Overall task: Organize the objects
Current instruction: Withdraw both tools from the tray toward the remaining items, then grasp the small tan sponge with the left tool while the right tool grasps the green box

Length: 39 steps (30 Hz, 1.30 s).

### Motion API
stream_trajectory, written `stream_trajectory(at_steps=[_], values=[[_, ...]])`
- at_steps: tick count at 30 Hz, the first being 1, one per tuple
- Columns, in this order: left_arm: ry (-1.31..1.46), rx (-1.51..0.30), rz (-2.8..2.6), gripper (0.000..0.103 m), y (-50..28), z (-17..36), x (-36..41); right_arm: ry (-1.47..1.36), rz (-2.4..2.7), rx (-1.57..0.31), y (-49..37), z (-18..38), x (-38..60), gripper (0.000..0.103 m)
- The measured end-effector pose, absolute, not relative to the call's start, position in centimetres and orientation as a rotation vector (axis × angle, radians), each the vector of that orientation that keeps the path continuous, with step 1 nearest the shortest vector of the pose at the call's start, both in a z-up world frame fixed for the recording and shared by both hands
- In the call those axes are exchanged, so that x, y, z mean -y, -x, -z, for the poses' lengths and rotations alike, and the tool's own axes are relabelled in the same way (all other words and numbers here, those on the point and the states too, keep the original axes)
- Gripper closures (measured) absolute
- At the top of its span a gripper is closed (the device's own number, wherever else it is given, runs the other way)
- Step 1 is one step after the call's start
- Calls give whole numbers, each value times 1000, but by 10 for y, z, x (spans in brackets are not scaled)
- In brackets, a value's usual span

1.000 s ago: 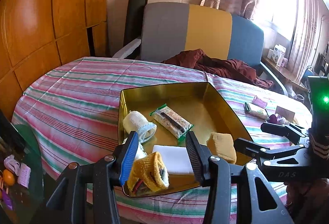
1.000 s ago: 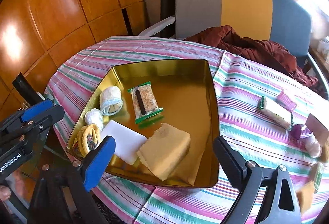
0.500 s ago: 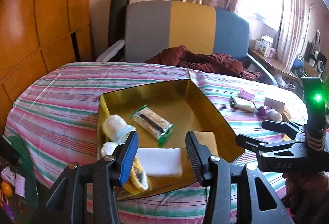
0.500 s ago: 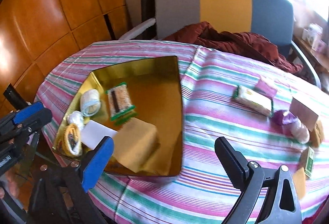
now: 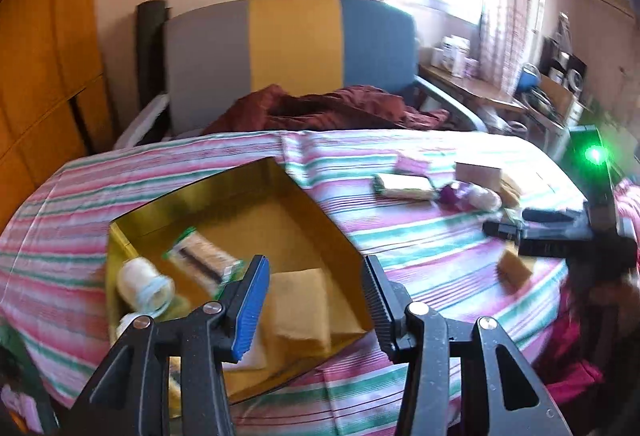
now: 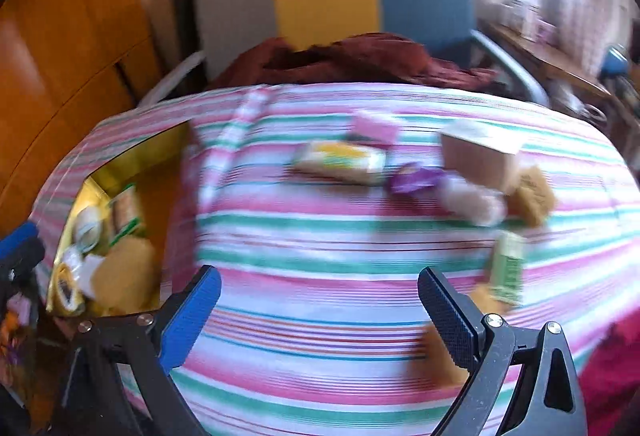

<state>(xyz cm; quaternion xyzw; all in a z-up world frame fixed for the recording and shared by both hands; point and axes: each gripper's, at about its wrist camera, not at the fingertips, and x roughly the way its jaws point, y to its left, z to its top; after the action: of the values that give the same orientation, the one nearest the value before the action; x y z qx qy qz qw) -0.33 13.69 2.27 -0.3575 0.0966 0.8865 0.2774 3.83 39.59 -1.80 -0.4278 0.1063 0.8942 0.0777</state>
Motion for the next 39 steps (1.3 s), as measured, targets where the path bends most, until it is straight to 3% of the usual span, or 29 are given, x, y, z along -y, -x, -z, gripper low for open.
stream_trajectory(at_steps=[8, 18, 24, 39], values=[[920, -343, -2206, 54, -7, -20, -198, 1202, -2467, -444, -70, 14, -507, 3], [876, -495, -1878, 30, -33, 11, -299, 1159, -2301, -662, -106, 42, -579, 2], [857, -589, -1718, 22, -52, 37, -354, 1208, -2242, -757, -110, 55, -593, 2], [910, -708, -1554, 21, -60, 92, -430, 1256, -2250, -789, -104, 65, -589, 2]])
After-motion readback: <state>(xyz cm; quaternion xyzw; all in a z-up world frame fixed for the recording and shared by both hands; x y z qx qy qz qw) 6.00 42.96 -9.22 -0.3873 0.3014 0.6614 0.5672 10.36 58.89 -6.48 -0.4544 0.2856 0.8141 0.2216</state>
